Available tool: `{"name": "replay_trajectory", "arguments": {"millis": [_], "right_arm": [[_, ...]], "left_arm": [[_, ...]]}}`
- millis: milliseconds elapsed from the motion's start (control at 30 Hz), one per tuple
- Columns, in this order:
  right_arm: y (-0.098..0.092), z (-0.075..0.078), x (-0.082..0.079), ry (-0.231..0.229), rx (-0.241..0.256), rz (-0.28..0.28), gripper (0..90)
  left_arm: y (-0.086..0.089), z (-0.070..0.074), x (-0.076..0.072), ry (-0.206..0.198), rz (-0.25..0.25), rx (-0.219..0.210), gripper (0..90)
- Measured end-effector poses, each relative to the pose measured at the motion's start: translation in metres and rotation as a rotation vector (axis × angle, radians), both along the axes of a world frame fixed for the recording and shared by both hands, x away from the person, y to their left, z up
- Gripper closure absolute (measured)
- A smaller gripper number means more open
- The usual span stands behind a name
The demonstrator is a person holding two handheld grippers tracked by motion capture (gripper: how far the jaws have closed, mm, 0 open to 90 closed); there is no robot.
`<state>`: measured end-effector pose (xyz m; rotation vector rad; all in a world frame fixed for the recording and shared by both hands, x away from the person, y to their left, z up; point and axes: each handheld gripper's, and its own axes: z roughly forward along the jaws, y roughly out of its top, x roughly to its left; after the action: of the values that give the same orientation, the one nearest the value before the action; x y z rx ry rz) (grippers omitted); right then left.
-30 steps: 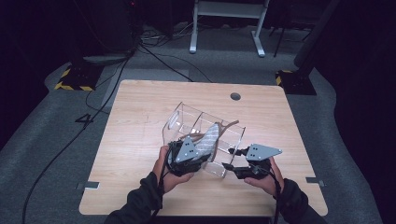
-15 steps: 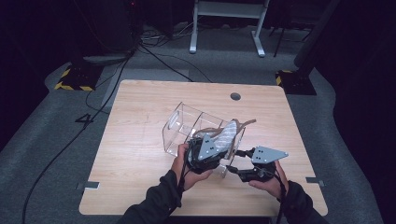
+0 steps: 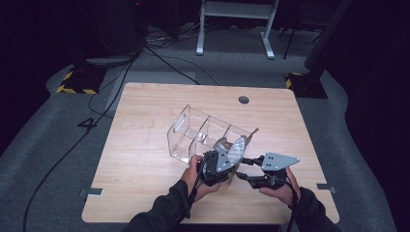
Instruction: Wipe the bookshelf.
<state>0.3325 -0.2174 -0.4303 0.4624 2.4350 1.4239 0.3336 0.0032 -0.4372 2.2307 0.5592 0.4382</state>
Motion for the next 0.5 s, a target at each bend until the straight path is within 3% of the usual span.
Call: {"name": "replay_trajectory", "arguments": {"millis": [100,200,367,500], "right_arm": [[0.004,0.0,-0.001,-0.011,-0.013,0.011,49.3],[0.005,0.0,-0.001,-0.008,-0.008,0.012,49.3],[0.01,-0.001,-0.003,-0.012,-0.016,0.029,47.9],[0.014,-0.001,-0.002,-0.013,-0.024,0.04,45.2]], "left_arm": [[0.001,-0.012,-0.002,0.008,-0.006,0.032,66.6],[0.007,-0.023,-0.002,0.044,-0.027,0.029,66.7],[0.013,-0.047,-0.003,0.091,-0.043,0.094,66.3],[0.018,-0.046,-0.002,0.089,-0.047,0.089,66.2]]}}
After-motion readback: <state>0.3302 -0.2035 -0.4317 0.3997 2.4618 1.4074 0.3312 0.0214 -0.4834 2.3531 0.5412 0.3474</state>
